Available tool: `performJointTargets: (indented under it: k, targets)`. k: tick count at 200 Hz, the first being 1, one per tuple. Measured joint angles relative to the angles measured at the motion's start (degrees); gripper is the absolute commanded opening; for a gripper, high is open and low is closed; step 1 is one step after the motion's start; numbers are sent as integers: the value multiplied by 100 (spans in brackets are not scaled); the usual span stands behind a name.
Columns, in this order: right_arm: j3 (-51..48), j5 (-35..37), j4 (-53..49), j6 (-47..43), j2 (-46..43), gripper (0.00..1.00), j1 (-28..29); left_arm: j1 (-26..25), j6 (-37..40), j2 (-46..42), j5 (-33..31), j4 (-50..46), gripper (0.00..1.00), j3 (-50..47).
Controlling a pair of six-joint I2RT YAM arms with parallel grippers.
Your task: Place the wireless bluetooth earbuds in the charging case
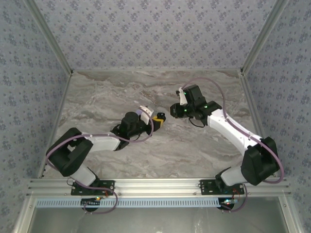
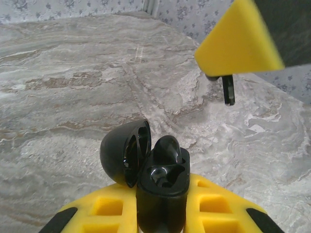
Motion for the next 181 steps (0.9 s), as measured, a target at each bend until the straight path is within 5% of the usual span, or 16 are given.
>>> performJointTargets:
  k: [181]
  targets:
    - [114, 9, 374, -278, -227, 21, 369, -138, -577, 315, 289, 492, 17, 437]
